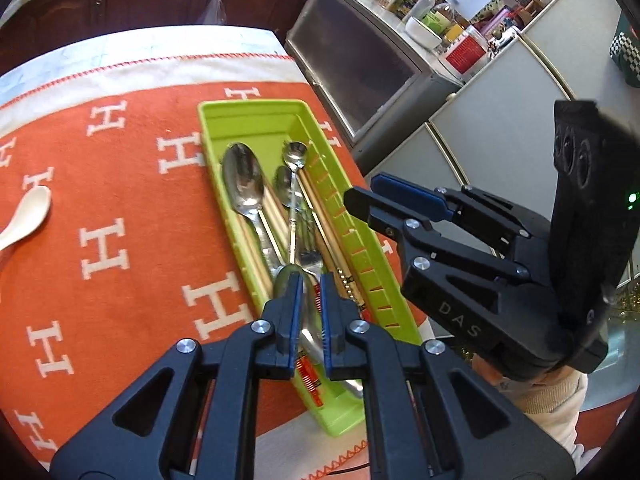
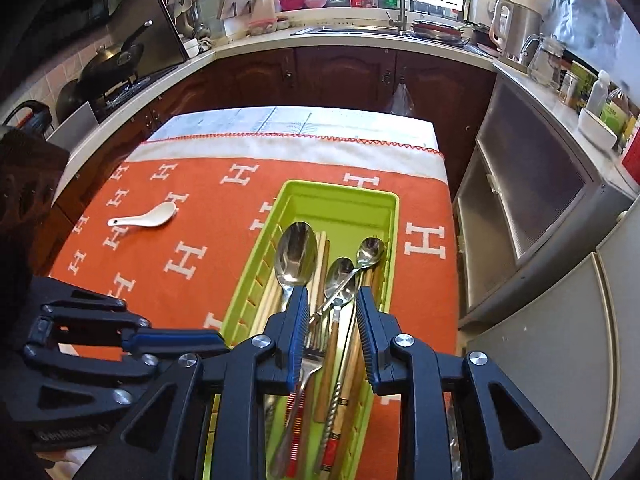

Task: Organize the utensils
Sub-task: 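Carry the spoon and fork into the green tray and open both tools, then move the open left tool over the white ceramic spoon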

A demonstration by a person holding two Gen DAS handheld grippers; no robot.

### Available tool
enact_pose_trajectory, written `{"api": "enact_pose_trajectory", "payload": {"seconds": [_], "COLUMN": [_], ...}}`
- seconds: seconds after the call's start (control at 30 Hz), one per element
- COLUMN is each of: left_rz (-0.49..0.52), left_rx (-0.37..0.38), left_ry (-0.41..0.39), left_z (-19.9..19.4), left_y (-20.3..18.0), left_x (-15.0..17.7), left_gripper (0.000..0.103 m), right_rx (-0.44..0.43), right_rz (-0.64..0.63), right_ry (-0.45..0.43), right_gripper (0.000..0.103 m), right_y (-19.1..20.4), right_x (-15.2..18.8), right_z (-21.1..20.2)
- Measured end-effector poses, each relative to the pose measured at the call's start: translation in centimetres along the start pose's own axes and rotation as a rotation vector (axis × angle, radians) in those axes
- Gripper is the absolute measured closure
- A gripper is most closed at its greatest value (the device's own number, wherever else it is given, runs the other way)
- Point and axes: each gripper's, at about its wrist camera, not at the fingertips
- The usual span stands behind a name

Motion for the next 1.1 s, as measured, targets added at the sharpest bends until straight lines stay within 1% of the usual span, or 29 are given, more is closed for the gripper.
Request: {"api": "enact_pose_trajectory", "payload": {"seconds": [0.07, 0.13, 0.17, 0.23, 0.47, 0.7, 0.83, 0.93, 1.1], "left_rz": [-0.004, -0.013, -0.014, -0.019, -0.013, -0.017, 0.002, 0.001, 0.012], "left_rx": [-0.025, -0.059, -0.073, -0.099, -0.179, -0.251, -0.289, -0.310, -0.309], "left_ry": [-0.010, -0.017, -0.020, -0.024, -0.042, -0.047, -0.025, -0.026, 0.003], "left_z": [-0.9, -1.8, -2.1, -3.1, -6.5, -10.6, -12.5, -13.9, -14.4], "left_y": [0.4, 1.0, 1.3, 2.1, 4.7, 8.4, 10.6, 12.4, 15.4], "left_x": [0.1, 0.3, 0.4, 0.6, 0.6, -0.9, -2.1, -3.0, -4.3], "left_gripper": [0.090, 0.081, 0.081, 0.080, 0.080, 0.080, 0.080, 0.079, 0.079], "right_rx": [0.002, 0.001, -0.008, -0.021, -0.052, -0.086, -0.094, -0.123, -0.175], "right_rz": [0.006, 0.023, 0.036, 0.055, 0.155, 0.209, 0.220, 0.233, 0.276], "right_ry": [-0.001, -0.003, -0.002, 0.000, 0.053, 0.069, 0.056, 0.050, 0.052], "right_gripper": [0.078, 0.078, 0.078, 0.078, 0.078, 0.078, 0.078, 0.078, 0.078], "right_y": [0.4, 0.7, 0.9, 1.2, 1.7, 3.2, 4.8, 6.0, 8.0], "right_x": [0.0, 0.1, 0.0, 0.2, 0.3, -0.3, -1.5, -2.8, -4.9], "right_z": [-0.2, -0.4, -0.5, -0.6, -0.2, -0.7, -1.7, -2.3, -2.2]}}
Point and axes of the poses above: each gripper's, at about its wrist camera, not at the fingertips, and z roughly the way its jaws point, y to its left, x to its underside, and after that the axes turned 9 degrees about x, right-handed
